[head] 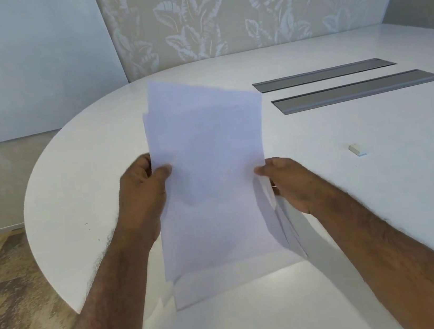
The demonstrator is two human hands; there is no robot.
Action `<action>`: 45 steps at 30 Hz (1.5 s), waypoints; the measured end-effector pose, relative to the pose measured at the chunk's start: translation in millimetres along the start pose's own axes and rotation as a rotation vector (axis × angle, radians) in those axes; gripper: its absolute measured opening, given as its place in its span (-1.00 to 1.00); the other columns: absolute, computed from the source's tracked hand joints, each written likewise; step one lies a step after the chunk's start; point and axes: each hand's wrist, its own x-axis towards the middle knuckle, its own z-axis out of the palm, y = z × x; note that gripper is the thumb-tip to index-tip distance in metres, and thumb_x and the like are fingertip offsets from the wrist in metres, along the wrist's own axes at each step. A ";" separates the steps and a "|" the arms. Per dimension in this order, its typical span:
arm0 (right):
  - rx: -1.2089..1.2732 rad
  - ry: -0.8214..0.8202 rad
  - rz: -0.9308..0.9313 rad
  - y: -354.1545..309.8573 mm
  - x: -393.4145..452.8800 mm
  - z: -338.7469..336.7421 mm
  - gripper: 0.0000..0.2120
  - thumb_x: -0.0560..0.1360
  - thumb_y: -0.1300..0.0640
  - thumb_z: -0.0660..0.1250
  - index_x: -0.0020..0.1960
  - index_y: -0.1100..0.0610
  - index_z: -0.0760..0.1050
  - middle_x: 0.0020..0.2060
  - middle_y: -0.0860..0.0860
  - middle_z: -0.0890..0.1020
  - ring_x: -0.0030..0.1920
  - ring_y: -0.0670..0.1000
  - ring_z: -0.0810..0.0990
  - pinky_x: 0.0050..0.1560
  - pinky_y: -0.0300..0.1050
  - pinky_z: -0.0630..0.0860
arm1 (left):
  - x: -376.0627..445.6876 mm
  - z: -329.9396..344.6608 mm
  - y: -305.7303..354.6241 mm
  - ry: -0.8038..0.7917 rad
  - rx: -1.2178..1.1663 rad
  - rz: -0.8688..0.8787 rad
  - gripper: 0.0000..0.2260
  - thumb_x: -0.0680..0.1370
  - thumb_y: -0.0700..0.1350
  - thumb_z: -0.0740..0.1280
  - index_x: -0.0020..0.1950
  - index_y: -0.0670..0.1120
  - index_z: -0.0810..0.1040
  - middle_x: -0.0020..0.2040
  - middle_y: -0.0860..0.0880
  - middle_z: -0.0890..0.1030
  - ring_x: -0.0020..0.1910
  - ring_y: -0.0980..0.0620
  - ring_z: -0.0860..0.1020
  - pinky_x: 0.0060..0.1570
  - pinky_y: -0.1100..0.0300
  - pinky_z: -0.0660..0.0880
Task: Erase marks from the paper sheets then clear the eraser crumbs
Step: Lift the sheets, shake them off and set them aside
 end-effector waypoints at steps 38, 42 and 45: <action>0.157 0.333 -0.380 -22.9 15.2 19.8 -0.70 0.44 0.27 0.19 -0.17 -0.13 0.53 -0.35 -0.32 0.61 -0.27 -0.14 0.55 -0.19 -0.17 0.50 | 24.2 43.2 -3.6 0.145 -0.047 0.069 -0.78 0.48 -0.24 0.32 -0.01 0.08 0.49 -0.03 0.08 0.63 -0.04 0.04 0.61 0.00 0.09 0.54; 0.151 0.323 -0.385 -28.2 13.0 16.4 -0.72 0.38 0.17 0.21 -0.18 -0.20 0.55 -0.30 -0.30 0.63 -0.18 -0.09 0.60 -0.12 -0.13 0.54 | 27.0 44.0 -3.4 0.154 -0.047 0.091 -0.81 0.39 -0.12 0.30 -0.04 0.10 0.50 -0.09 0.13 0.64 -0.14 0.14 0.62 -0.16 0.23 0.51; 0.132 0.331 -0.364 -22.3 16.1 13.7 -0.80 0.40 0.21 0.23 -0.17 -0.08 0.53 -0.31 -0.21 0.62 -0.24 -0.04 0.57 -0.20 -0.14 0.51 | 27.8 45.8 -11.5 0.146 -0.048 0.050 -0.79 0.39 -0.13 0.30 -0.01 0.07 0.51 -0.03 0.06 0.65 -0.06 0.03 0.62 -0.07 0.13 0.52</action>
